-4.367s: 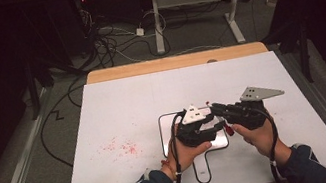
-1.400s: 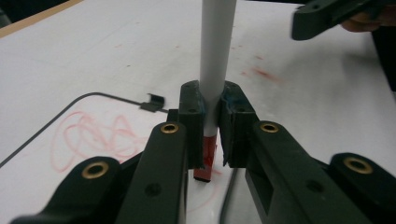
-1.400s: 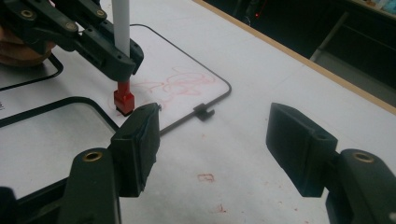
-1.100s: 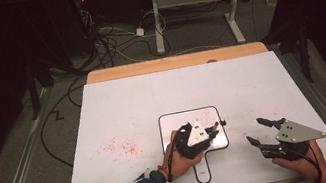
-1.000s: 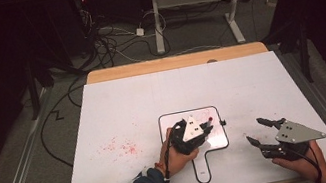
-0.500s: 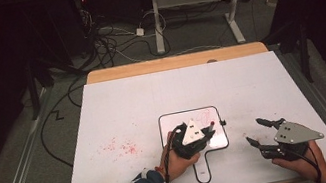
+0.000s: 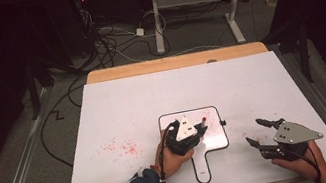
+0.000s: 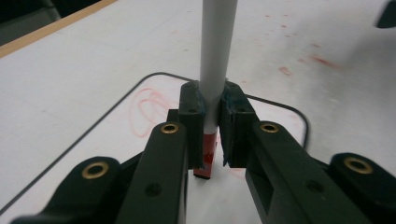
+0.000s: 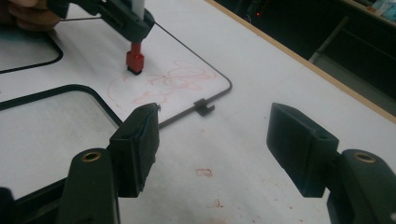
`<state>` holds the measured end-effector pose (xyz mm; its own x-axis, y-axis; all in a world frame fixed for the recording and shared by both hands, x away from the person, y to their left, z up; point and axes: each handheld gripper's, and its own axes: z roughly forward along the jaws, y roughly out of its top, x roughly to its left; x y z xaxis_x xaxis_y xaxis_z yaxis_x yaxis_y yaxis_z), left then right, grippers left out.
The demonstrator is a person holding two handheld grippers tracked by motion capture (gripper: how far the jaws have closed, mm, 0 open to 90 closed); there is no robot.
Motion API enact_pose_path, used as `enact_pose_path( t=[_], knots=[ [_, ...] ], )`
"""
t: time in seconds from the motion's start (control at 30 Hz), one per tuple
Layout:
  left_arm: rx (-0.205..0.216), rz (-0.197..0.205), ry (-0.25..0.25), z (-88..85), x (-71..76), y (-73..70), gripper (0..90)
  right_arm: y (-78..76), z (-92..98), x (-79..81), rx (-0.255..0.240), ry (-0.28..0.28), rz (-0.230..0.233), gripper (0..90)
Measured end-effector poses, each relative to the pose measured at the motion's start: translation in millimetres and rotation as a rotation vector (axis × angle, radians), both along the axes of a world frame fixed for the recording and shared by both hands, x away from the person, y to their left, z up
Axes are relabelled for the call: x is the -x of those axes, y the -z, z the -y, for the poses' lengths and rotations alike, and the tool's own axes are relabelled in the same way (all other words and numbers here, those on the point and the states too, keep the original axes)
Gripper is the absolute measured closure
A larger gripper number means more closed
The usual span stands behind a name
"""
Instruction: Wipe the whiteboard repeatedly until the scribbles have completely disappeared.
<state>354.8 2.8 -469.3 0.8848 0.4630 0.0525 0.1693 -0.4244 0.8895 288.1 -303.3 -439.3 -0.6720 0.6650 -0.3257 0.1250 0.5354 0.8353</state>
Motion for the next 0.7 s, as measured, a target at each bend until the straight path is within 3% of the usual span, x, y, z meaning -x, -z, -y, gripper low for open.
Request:
enact_pose_path(
  t=[0.1, 0.2, 0.33, 0.43, 0.5, 0.7],
  knots=[
    [0.004, -0.010, 0.049, 7.4, 13.0, 0.0, 78.9, 0.4, -0.5, 0.2, 0.001, -0.002, -0.003, 34.7],
    [-0.011, 0.004, 0.091, 15.4, 24.5, -0.4, 78.8, 0.4, -1.1, 0.1, 0.002, -0.001, -0.006, 34.7],
    [-0.014, 0.004, 0.091, 16.4, 27.4, -0.8, 78.8, -0.2, -1.5, 0.7, 0.003, -0.004, -0.002, 34.7],
    [-0.052, 0.029, 0.091, 12.9, 26.4, -2.9, 78.9, 0.2, -1.4, 0.6, 0.005, -0.002, -0.004, 34.7],
    [-0.060, 0.045, 0.061, 5.2, 22.8, -2.4, 78.9, 0.3, -0.7, 0.5, 0.006, -0.001, -0.003, 34.7],
    [-0.052, 0.034, -0.035, -15.6, 2.9, -1.6, 78.9, 0.1, -0.3, 0.4, 0.013, 0.001, 0.001, 34.7]
  ],
)
